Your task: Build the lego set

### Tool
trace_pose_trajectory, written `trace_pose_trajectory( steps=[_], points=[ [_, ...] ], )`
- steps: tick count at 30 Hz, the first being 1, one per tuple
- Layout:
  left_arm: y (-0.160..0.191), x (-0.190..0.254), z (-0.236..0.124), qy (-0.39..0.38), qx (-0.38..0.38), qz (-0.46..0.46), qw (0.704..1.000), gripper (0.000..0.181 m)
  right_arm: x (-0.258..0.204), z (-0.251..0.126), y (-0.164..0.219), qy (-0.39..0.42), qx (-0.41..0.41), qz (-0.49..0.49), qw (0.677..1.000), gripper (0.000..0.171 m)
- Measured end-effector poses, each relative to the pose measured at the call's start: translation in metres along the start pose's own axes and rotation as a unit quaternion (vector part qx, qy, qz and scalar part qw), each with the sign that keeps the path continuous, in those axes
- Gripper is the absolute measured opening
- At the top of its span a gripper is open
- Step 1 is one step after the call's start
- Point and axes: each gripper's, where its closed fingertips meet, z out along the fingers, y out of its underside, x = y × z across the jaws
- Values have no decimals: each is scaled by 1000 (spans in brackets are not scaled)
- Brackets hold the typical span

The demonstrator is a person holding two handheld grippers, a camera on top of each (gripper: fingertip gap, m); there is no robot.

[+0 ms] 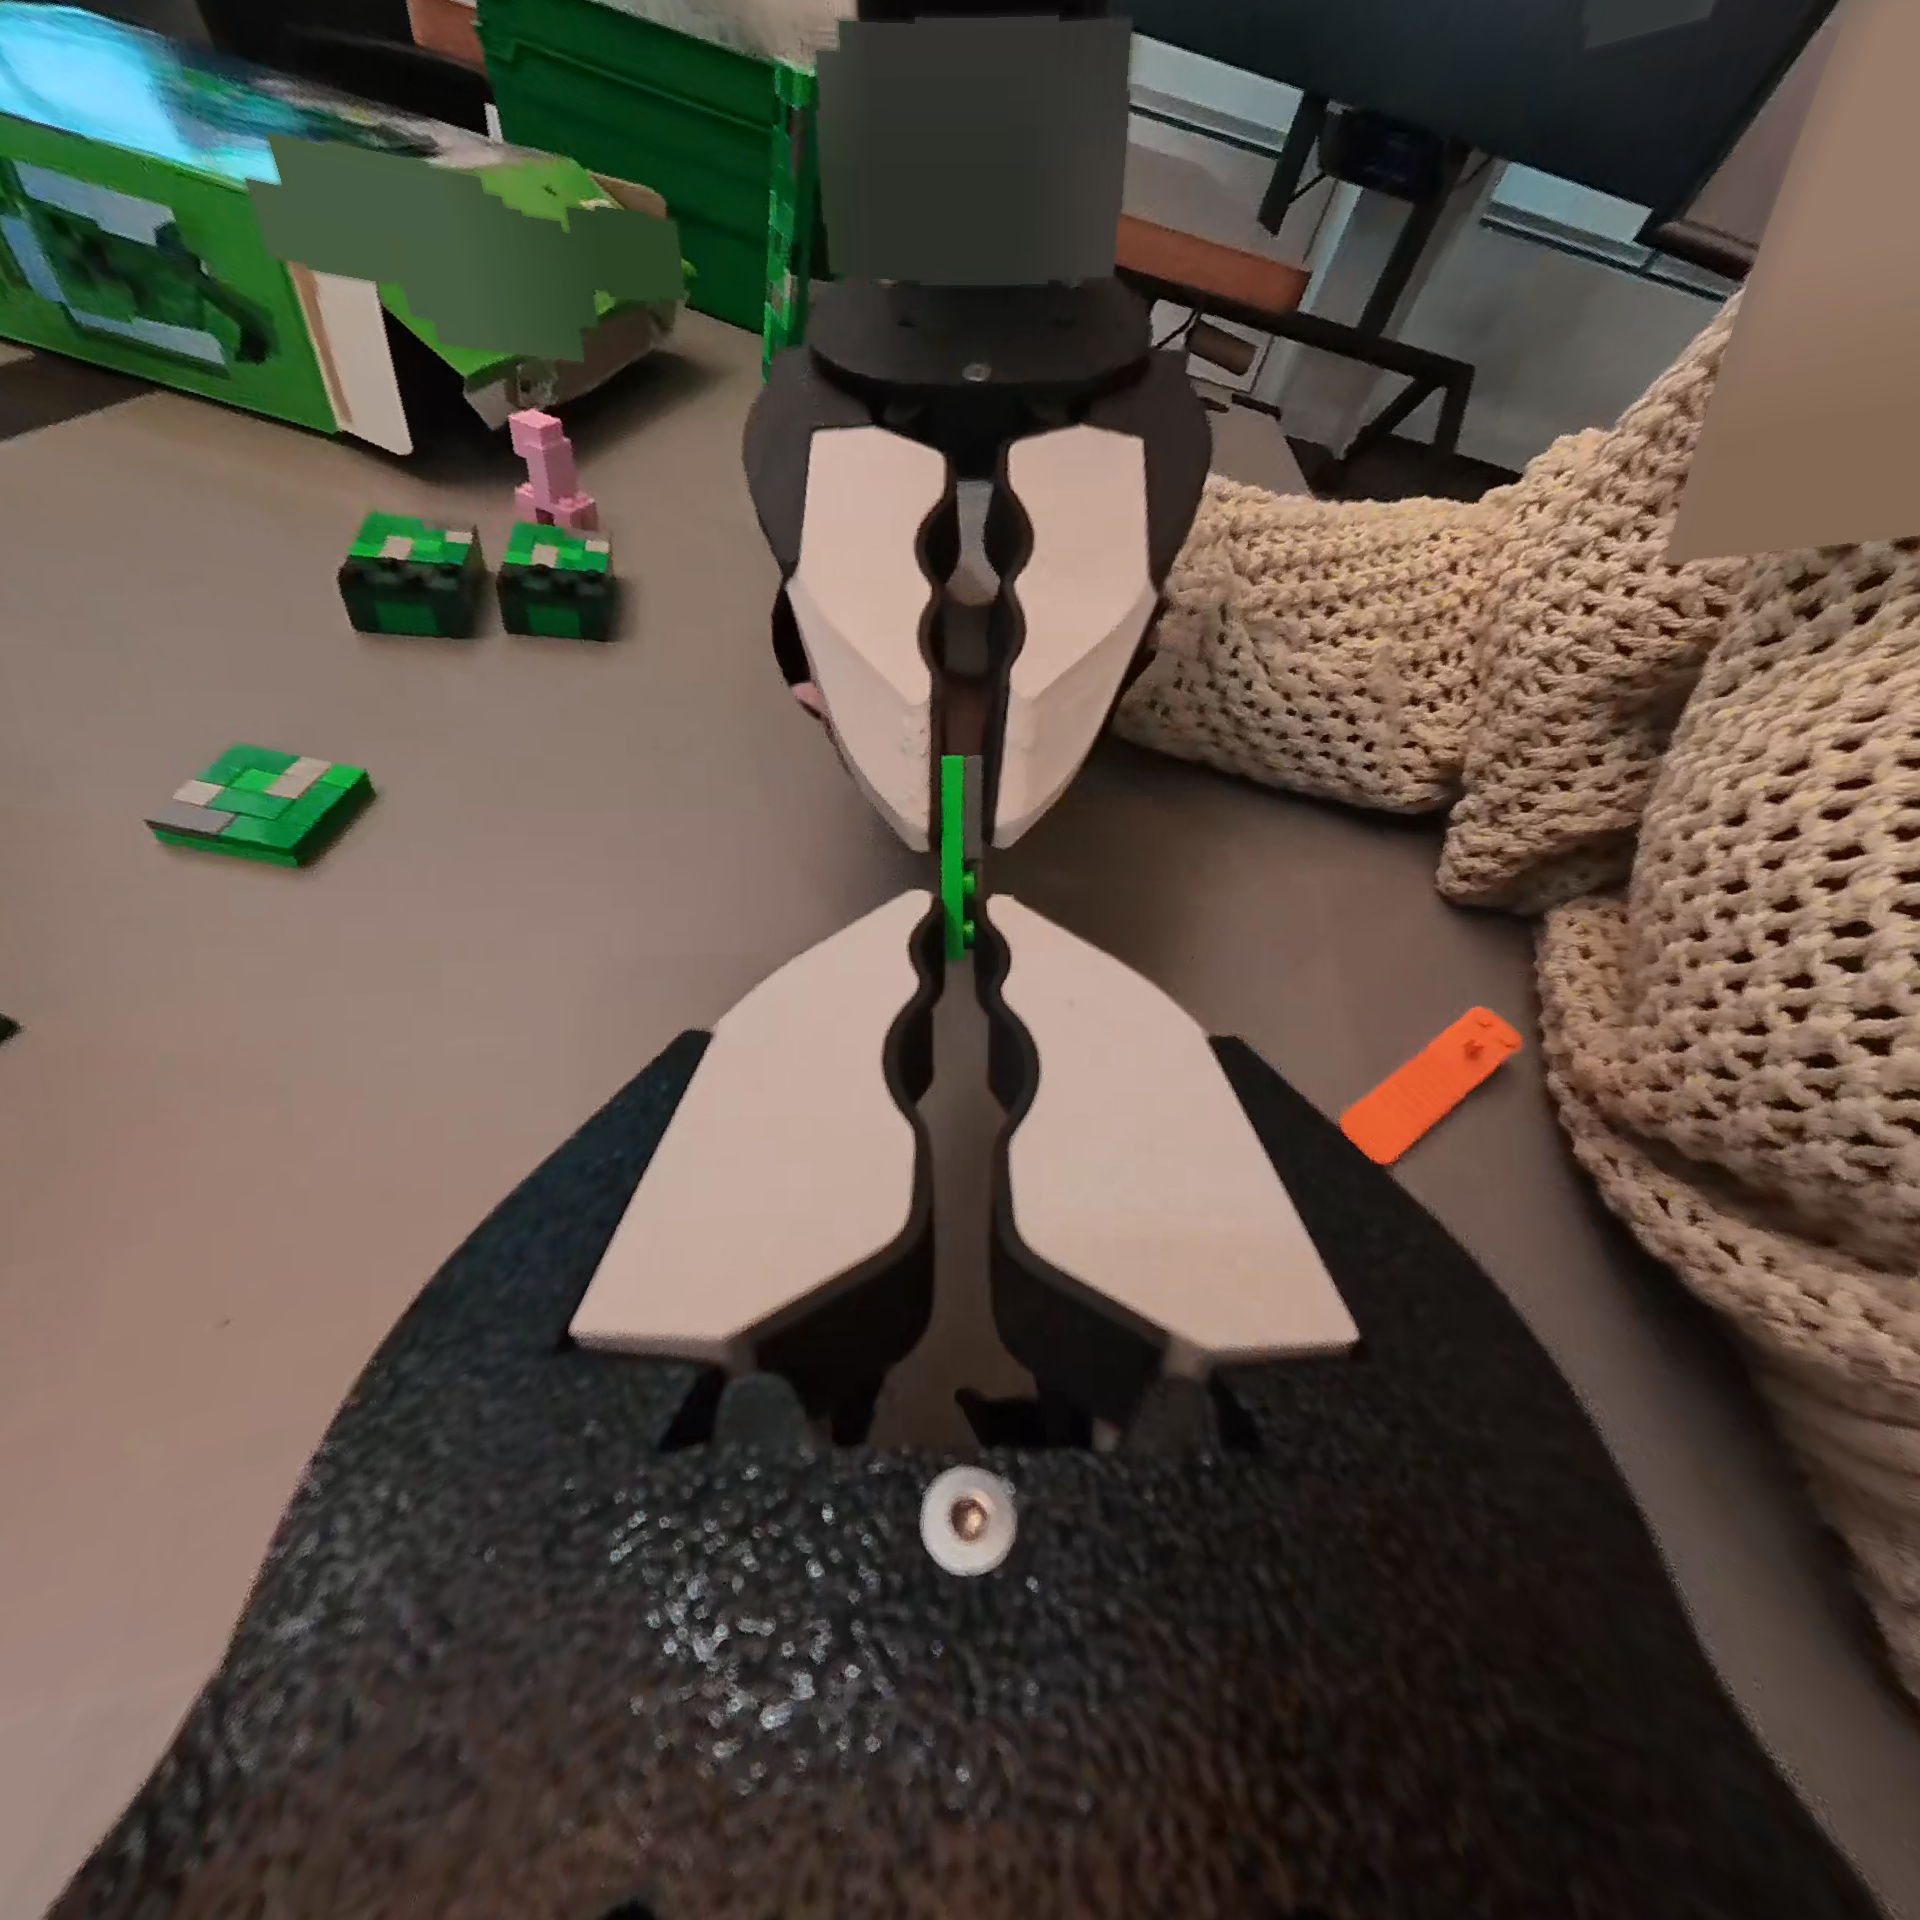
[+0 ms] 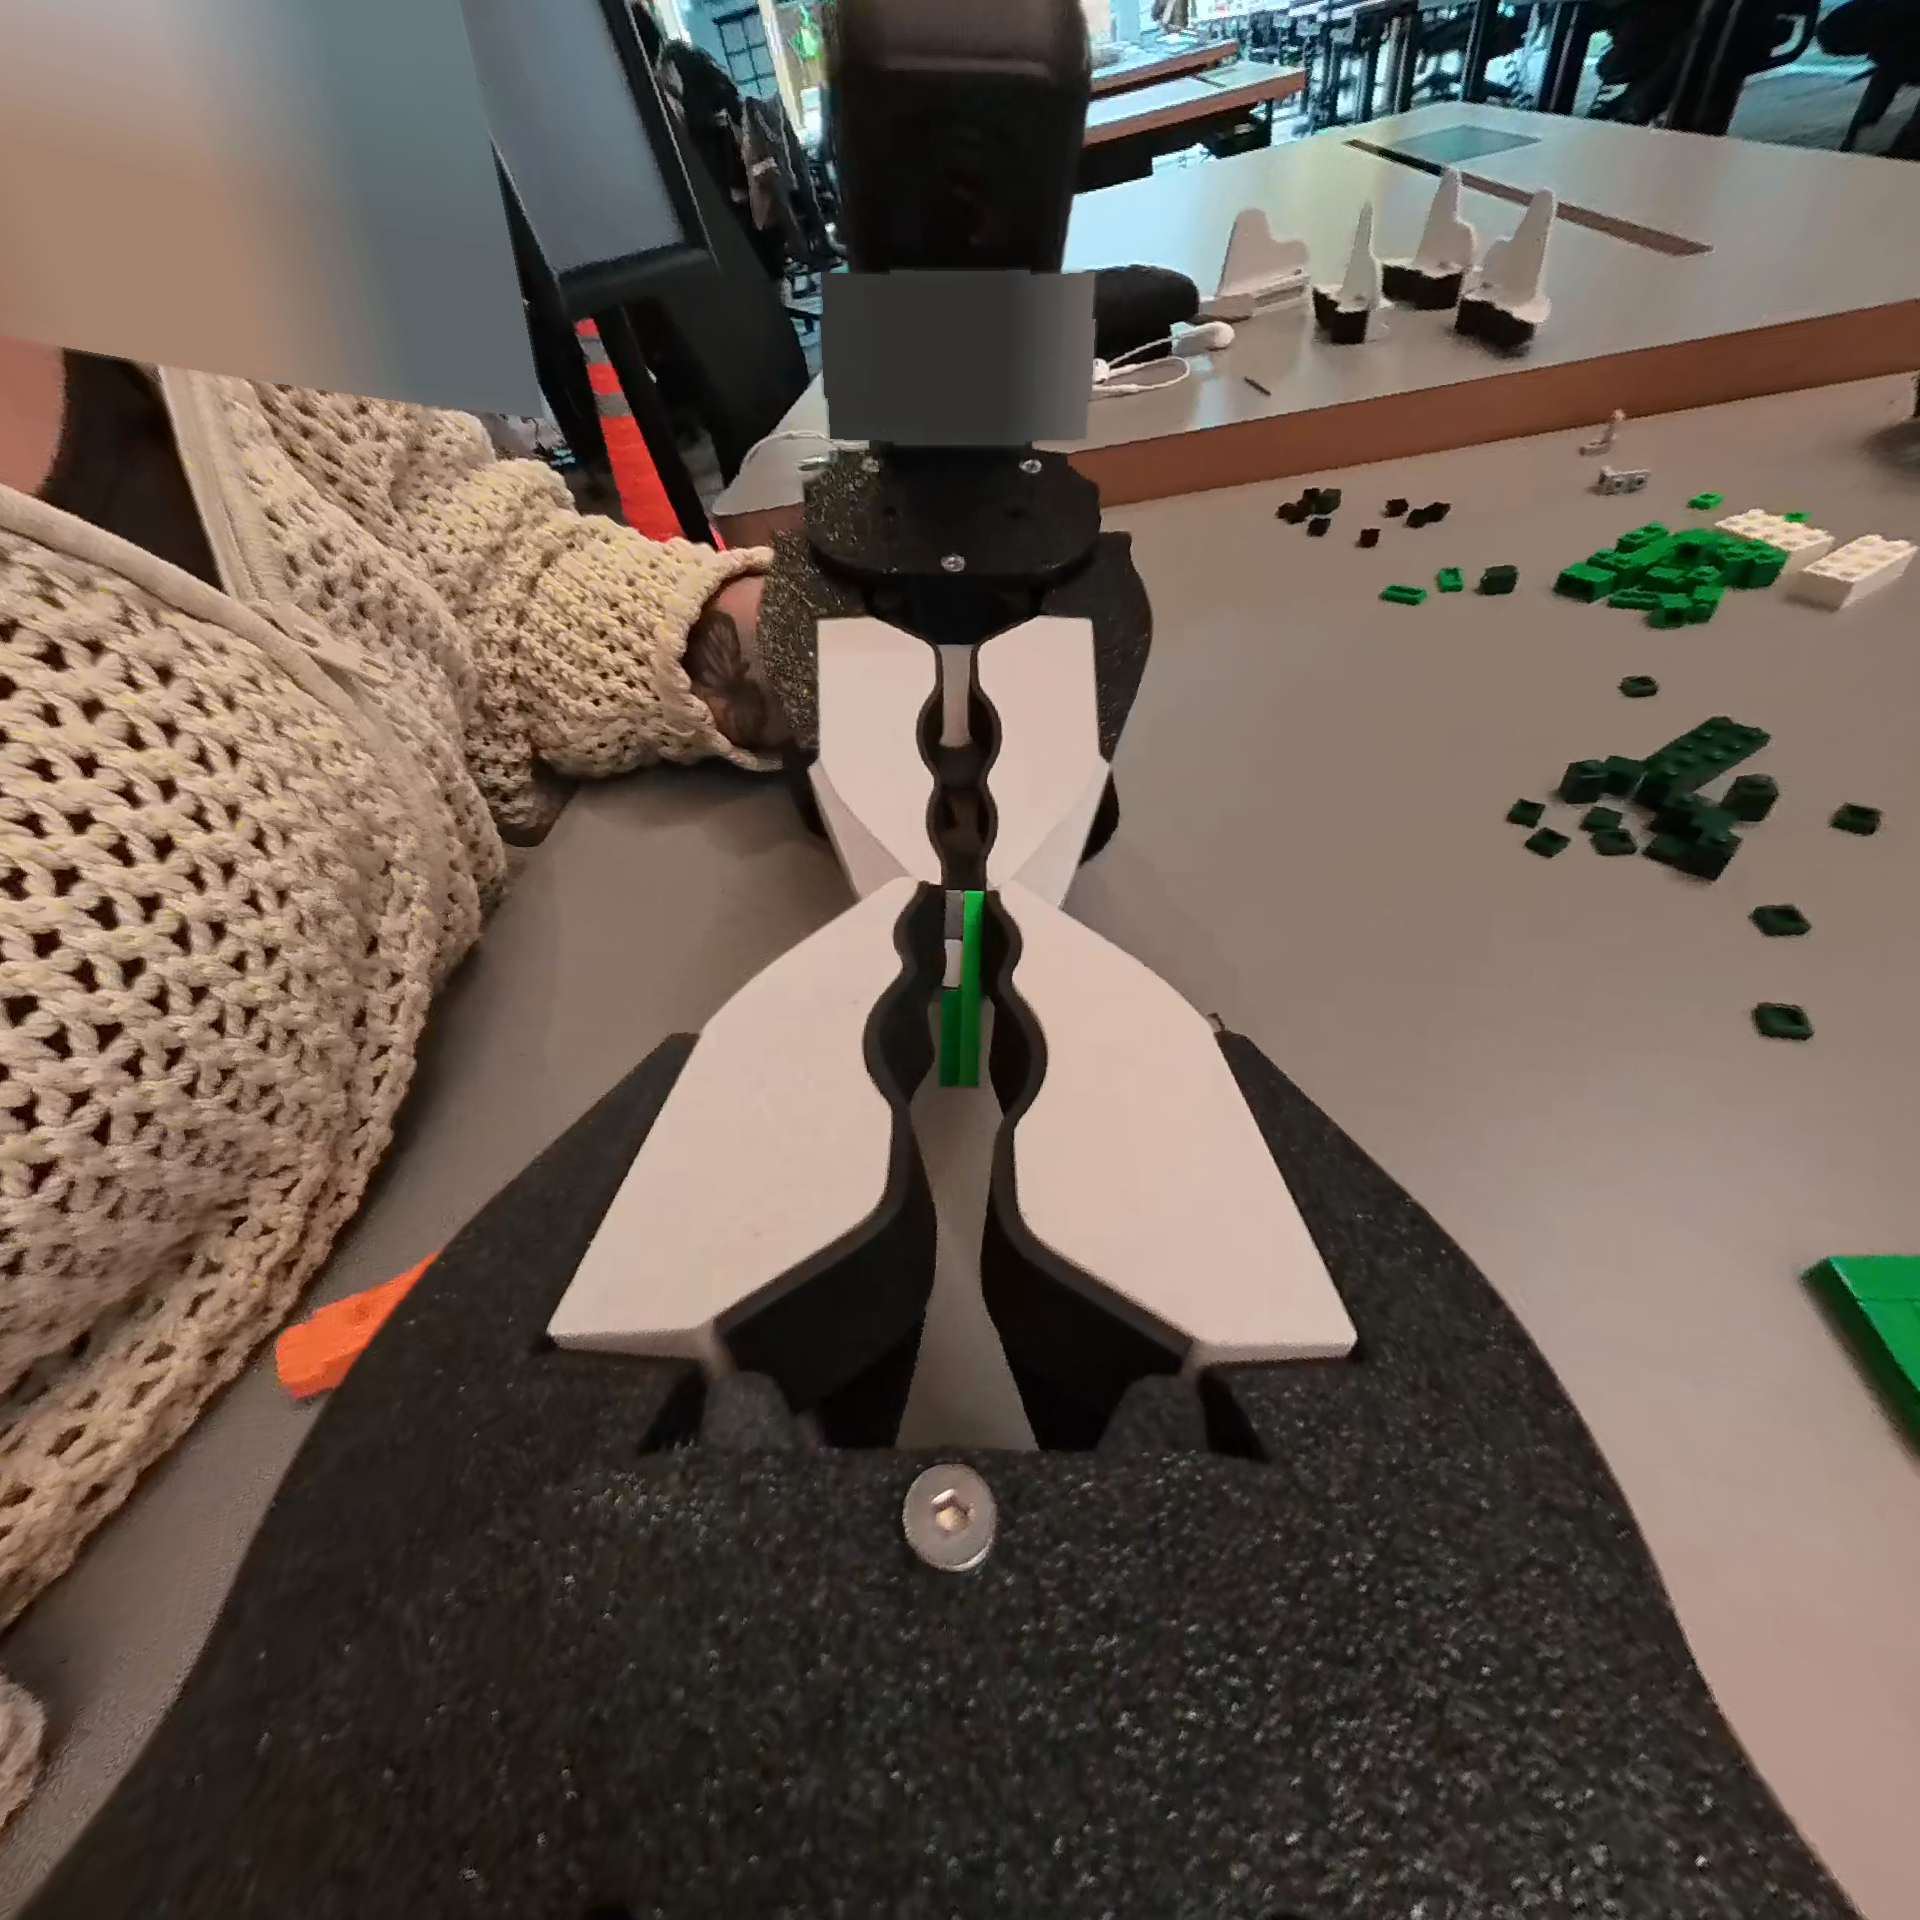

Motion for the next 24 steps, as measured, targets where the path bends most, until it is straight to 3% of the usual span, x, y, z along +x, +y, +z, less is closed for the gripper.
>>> trace_pose_trajectory(
  steps=[3, 7, 8, 10, 12, 15, 19, 22, 23, 24],
  points=[
    [1, 0, 0, -1, -3, 3, 1000, 4, 0, 1, 1, 8, -5, -16, 1000, 7],
    [1, 1, 1, 16, -1, -24, 1000, 4, 0, 0, 0, -14, 5, 35, 999, 6],
    [0, 0, 0, 18, 4, -37, 999, 4, 5, 0, 0, 4, 11, 22, 1000, 9],
    [-4, -2, -3, 24, 22, -57, 998, 4, 14, -3, 1, 48, 9, 0, 999, 40],
    [-6, -5, -5, 27, 34, -75, 996, 4, 14, -4, 7, 40, -6, 22, 999, 42],
    [-8, -7, -7, 27, 41, -83, 995, 4, 9, -4, 7, 1, 9, 74, 997, 34],
    [-7, -7, -5, 21, 37, -80, 996, 4, 8, -5, 9, -22, 9, 113, 993, 7],
    [-8, -7, -5, 18, 40, -67, 997, 4, 6, -6, 8, -45, 10, 153, 987, 6],
    [-9, -7, -5, 10, 39, -46, 998, 9, 5, -7, 8, -56, 10, 170, 984, 6],
    [-8, -7, -6, -2, 33, -12, 999, 25, 3, -8, 9, -69, 6, 193, 979, 6]
  ],
)
